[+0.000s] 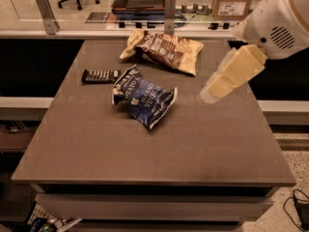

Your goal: Pick blue chip bag

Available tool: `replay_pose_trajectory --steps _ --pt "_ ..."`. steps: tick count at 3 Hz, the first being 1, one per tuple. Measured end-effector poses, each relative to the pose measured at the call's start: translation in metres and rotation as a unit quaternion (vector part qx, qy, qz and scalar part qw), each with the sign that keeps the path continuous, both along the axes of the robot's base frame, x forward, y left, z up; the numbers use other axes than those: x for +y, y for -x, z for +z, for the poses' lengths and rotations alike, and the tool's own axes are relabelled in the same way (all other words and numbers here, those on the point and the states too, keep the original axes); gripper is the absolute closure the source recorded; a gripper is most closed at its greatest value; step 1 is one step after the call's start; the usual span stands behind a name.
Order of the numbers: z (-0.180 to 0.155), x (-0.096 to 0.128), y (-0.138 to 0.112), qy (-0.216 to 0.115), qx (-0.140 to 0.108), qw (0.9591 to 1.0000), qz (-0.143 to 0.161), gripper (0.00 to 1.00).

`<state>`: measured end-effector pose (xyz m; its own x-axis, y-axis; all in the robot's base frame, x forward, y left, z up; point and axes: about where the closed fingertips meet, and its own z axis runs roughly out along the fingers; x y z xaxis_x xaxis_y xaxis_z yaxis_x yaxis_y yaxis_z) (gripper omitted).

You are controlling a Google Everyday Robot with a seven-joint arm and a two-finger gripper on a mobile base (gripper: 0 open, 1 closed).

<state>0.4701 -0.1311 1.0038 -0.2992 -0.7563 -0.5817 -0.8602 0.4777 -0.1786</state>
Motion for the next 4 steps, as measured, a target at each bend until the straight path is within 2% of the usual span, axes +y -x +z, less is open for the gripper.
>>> replay_pose_trajectory --steps 1,2,3,4 --pt "-0.013 0.045 -0.016 -0.039 0.003 0.9989 -0.025 0.00" --pt "-0.035 0.084 -0.041 -0.040 0.022 0.9979 -0.047 0.00" --pt "-0.062 0.114 -0.071 -0.009 0.039 0.9976 -0.057 0.00" --pt "-0.083 0.138 -0.092 0.020 0.051 0.9971 -0.053 0.00"
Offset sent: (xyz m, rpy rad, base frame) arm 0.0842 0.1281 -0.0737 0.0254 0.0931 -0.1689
